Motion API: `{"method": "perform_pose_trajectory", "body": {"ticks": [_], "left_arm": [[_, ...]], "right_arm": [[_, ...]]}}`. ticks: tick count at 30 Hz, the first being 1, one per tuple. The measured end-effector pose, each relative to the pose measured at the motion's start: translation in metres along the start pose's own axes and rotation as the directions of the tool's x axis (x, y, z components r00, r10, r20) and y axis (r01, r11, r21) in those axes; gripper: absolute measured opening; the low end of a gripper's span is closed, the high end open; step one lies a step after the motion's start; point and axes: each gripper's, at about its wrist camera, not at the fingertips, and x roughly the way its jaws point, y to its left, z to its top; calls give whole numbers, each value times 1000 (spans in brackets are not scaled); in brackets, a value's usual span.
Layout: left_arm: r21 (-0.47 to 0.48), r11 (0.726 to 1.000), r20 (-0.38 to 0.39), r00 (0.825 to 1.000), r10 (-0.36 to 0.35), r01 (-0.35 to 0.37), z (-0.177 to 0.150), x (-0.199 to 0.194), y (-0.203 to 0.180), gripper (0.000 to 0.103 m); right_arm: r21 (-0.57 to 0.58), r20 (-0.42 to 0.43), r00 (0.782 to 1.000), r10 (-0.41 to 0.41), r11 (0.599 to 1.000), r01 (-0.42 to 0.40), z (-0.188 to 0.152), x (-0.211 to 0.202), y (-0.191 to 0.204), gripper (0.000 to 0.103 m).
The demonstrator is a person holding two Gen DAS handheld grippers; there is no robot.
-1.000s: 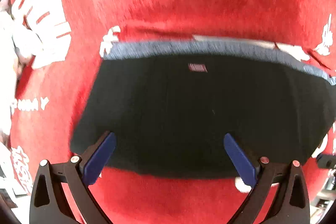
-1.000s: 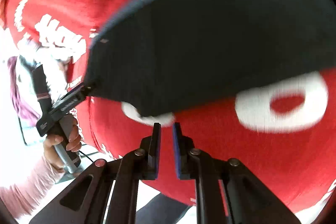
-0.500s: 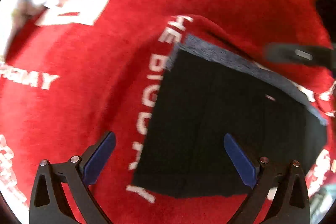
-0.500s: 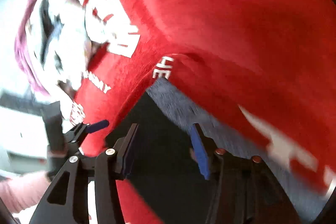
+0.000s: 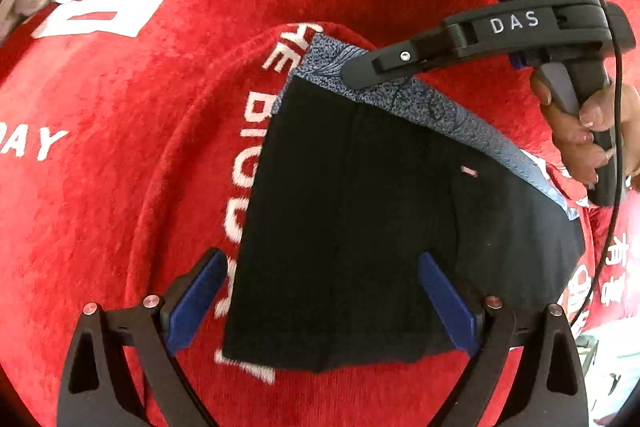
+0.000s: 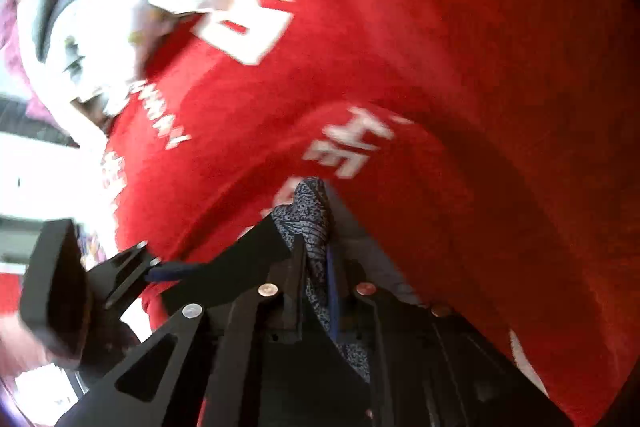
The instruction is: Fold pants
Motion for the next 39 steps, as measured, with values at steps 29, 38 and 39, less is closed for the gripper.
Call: {"method": "perform_pose_trajectory", "body": {"ticks": [29, 38, 39], "left_arm": [[112, 943, -36, 947, 319, -313, 22, 23, -133, 98], [215, 945, -89, 959, 269, -245, -6, 76, -254, 98], [215, 943, -104, 954, 280, -254, -12, 83, -259, 98]], "right_arm": [[743, 162, 940, -300, 663, 84, -386, -128, -79, 57], [983, 92, 839, -536, 182, 8, -579, -208, -185, 57], [992, 91, 830, -551, 122, -27, -603, -216, -202, 56]]}}
